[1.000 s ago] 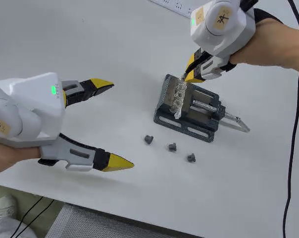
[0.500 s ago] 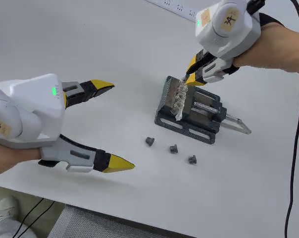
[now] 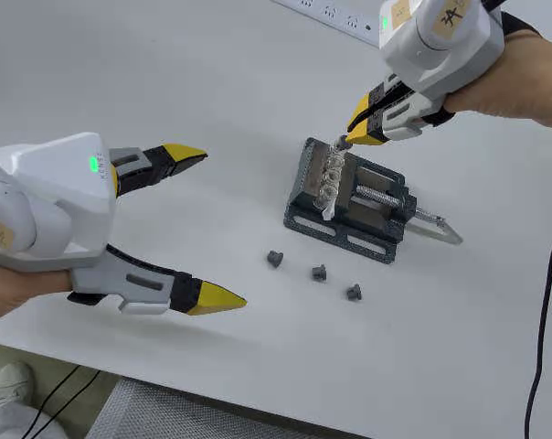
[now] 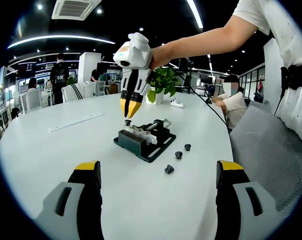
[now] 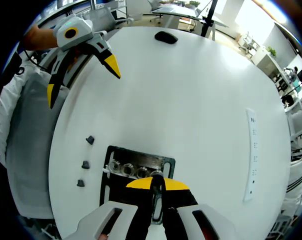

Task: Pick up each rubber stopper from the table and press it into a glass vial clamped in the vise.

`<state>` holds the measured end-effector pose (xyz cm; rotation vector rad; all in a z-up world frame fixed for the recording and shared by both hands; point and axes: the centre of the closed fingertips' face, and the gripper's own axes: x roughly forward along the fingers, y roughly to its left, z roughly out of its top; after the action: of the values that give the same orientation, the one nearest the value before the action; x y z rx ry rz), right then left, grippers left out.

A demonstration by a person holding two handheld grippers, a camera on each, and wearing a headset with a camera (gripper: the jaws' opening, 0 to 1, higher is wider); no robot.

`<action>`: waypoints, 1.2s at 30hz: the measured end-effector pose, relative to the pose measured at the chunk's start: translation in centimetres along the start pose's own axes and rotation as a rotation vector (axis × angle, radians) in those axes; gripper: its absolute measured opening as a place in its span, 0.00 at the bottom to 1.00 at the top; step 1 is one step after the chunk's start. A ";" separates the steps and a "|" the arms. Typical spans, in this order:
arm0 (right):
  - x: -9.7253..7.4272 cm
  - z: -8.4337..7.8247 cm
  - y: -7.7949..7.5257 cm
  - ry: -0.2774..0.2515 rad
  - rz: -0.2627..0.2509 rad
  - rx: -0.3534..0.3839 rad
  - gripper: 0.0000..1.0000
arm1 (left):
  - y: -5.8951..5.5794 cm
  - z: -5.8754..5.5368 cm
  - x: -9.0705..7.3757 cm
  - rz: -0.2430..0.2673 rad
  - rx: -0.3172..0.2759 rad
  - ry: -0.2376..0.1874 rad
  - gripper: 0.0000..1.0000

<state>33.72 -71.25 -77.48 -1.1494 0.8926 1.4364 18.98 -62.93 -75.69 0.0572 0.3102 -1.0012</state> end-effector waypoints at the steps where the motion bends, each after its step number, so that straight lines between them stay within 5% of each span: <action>1: 0.1 -0.1 0.0 0.006 -0.001 -0.006 0.01 | 0.0 0.0 0.0 -0.001 0.000 0.000 0.95; 36: 0.6 -0.2 0.1 0.041 0.037 -0.009 0.00 | 0.5 0.5 0.3 0.000 -0.009 -0.018 0.95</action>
<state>33.67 -71.29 -78.10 -1.1788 0.9411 1.4522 19.66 -63.00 -75.37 0.0405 0.2985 -0.9998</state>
